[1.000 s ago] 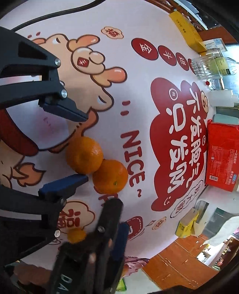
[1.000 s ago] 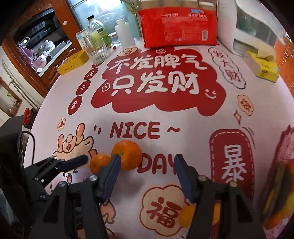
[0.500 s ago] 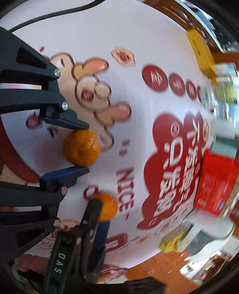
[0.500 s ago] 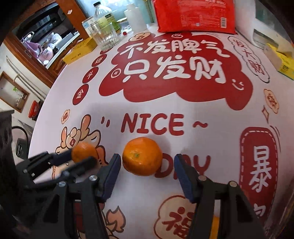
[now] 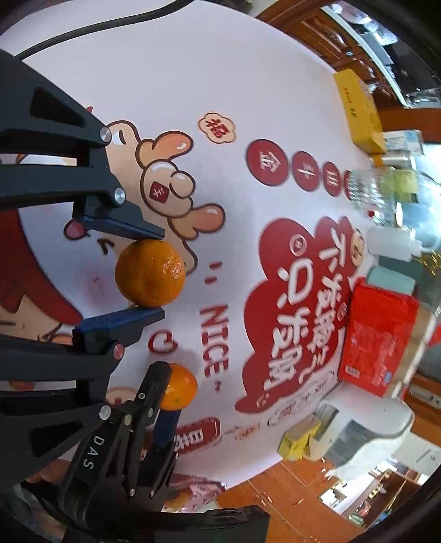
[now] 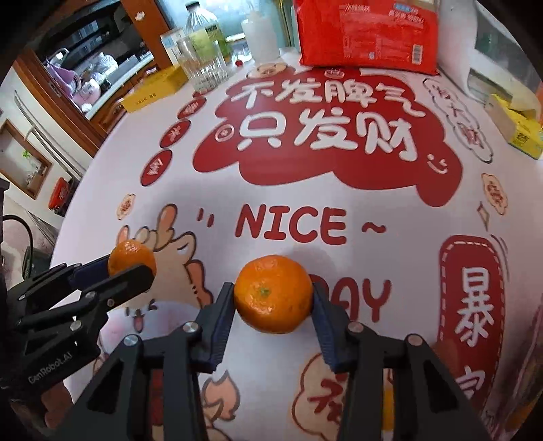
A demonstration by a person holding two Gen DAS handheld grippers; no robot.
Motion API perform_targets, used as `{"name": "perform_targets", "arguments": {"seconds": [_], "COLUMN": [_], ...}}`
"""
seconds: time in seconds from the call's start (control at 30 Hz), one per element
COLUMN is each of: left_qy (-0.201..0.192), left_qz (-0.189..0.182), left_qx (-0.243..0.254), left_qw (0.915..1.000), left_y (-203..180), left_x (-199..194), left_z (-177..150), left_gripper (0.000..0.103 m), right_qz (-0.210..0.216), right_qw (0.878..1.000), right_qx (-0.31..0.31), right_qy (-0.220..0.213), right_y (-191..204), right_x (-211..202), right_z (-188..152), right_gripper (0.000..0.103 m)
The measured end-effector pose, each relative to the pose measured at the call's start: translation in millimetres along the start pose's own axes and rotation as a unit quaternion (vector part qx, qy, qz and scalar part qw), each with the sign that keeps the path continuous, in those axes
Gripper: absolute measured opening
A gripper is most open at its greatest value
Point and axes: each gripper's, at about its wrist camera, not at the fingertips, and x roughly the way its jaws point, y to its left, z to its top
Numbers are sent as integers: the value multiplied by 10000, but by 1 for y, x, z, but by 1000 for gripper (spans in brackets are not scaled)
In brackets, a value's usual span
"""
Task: Organize fruits
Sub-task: 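Carry both mandarins over the pink plate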
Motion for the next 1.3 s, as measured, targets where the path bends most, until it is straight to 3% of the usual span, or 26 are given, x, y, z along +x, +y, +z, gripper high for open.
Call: {"name": "perform_targets", "arguments": {"seconds": [0.37,0.77,1.03,1.3], "left_qy": [-425,-1019,-1132,-807], "left_qz": [-134,-799,-1007,-882], "left_qx": [728,1594,2061,2141], "left_qw": [9963,9787,9667,9695], "left_y": [-70,-211,-306,-365], "left_x": [-76,-141,-140,-97], "left_z": [-8,-16,-28,-40], "left_gripper": [38,38,38,38], "right_qz": [-86,-540,-1072,-1351], "right_qw": [9954,9828,9694,9679], "right_qx": [-227,-143,144,418], "right_qy": [-922,-1762,-2202,-2076], "right_y": [-6,-63,-139,-220], "right_x": [-112,-228,-288,-292], "right_z": [-44,-111,-138,-148], "right_gripper": [44,44,44,44]}}
